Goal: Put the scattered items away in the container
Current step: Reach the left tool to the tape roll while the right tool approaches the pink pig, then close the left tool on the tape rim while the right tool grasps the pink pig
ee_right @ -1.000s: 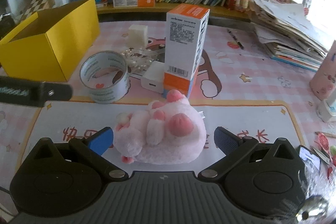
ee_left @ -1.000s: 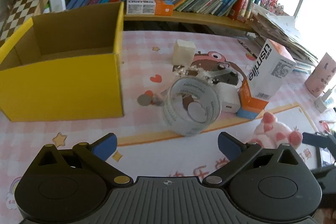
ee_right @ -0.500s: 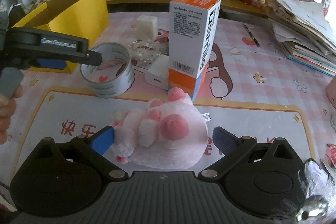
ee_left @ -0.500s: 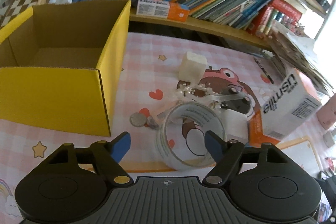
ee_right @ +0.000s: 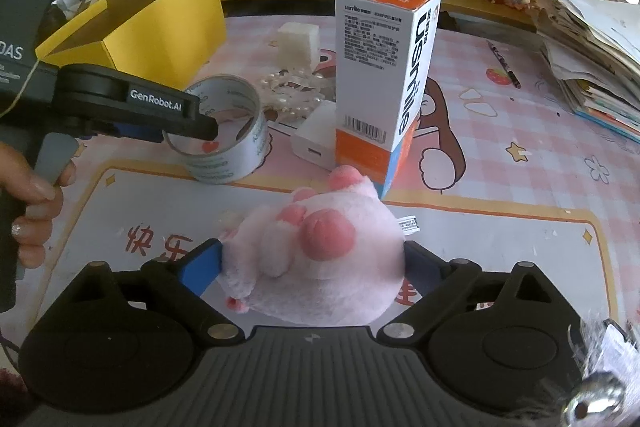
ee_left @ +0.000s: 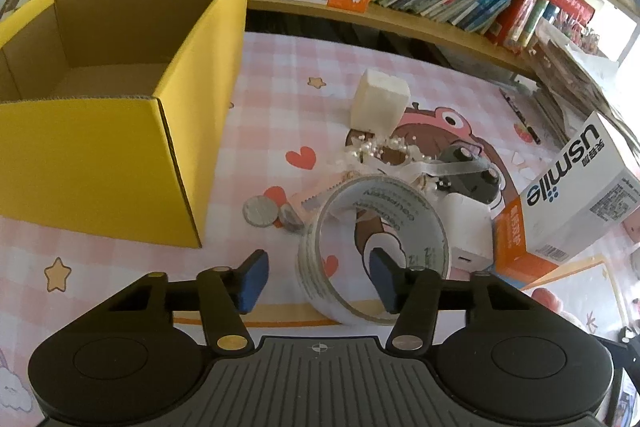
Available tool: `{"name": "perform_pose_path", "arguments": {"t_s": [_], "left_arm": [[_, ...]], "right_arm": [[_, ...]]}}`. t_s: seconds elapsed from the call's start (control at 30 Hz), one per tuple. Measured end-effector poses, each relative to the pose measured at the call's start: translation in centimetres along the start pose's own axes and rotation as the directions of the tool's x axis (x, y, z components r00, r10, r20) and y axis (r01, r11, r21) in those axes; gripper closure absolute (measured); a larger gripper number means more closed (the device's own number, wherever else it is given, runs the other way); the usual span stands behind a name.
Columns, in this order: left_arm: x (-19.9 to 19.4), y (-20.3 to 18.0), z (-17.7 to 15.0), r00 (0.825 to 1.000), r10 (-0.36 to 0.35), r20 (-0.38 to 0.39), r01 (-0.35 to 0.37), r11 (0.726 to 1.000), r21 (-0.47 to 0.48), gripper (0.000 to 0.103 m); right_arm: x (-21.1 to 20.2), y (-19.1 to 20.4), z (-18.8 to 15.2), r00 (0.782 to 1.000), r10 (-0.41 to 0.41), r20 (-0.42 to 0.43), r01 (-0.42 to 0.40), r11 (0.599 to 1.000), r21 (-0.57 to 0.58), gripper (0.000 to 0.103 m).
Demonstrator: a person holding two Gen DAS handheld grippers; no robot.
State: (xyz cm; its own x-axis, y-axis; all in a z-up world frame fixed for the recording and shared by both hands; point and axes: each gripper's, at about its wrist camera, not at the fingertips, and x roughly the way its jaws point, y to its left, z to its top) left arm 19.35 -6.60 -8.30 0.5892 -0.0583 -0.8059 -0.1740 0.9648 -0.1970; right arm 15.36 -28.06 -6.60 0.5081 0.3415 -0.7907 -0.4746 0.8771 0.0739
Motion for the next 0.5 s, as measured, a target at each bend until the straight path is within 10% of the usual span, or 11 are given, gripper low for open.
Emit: {"name": "perform_pose_path", "arguments": {"t_s": [0.5], "left_arm": [[-0.7,-0.6,-1.4,1.000,-0.013,-0.005,0.014,0.997,0.079,0.099]], "right_arm": [[-0.9,0.2,-0.6,1.000,-0.007,0.017,0.007,1.000,-0.006,0.024]]}}
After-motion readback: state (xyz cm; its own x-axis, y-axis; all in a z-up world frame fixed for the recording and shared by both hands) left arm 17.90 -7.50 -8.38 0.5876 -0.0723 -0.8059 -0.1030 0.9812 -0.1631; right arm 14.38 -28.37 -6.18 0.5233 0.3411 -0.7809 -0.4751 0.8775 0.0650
